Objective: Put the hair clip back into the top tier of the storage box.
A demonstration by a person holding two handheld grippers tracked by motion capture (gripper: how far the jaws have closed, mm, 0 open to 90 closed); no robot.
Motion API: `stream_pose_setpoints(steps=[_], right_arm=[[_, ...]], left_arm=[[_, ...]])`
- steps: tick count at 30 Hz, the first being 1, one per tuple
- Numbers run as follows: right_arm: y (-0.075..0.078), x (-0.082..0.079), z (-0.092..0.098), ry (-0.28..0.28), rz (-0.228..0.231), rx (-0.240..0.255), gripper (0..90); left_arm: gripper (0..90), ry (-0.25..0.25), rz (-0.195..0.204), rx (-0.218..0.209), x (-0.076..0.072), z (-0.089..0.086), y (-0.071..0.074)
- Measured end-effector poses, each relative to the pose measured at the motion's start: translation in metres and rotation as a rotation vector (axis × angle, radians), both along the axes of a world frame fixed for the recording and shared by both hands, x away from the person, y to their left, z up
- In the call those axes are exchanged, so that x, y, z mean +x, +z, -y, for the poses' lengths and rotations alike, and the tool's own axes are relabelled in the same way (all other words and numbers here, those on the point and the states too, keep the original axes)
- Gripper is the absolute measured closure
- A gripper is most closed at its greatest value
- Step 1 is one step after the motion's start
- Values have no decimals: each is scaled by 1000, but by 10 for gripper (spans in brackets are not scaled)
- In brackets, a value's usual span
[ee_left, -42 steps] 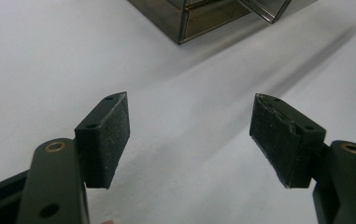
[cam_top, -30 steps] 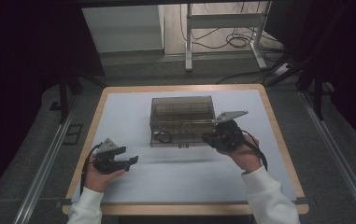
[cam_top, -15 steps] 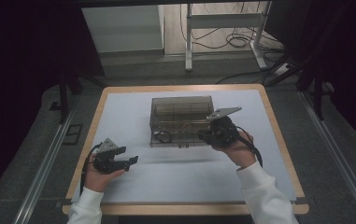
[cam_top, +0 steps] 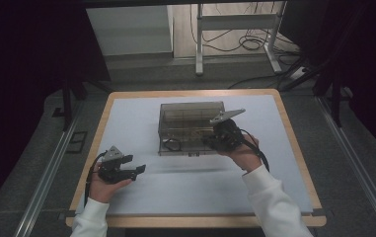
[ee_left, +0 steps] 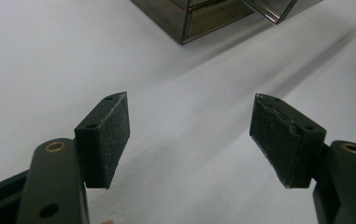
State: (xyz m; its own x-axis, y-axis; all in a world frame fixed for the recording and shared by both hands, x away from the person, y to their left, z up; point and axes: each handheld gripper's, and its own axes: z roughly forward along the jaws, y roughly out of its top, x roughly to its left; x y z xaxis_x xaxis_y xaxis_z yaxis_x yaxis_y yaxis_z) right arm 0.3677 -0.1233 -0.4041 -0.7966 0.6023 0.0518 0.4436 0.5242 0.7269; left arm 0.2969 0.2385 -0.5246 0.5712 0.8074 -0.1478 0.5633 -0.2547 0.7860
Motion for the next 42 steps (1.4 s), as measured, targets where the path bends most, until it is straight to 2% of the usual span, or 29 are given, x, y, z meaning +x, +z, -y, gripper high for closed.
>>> stream_pose_setpoints(steps=[10, 27, 29, 35, 42], right_arm=[[-9, 11, -13, 18, -21, -11, 819], [-27, 27, -31, 36, -59, -63, 813], [-30, 28, -33, 41, -58, -69, 715], [-26, 24, -27, 7, -24, -40, 598], [-23, 14, -15, 3, 5, -5, 565]], left_arm=[[289, 4, -1, -4, 0, 0, -1], [288, 3, -4, 1, 1, -2, -2], [288, 3, -4, 1, 1, -2, -2], [288, 7, -3, -1, 1, -3, -1], [288, 5, -3, 0, 1, -2, -2]])
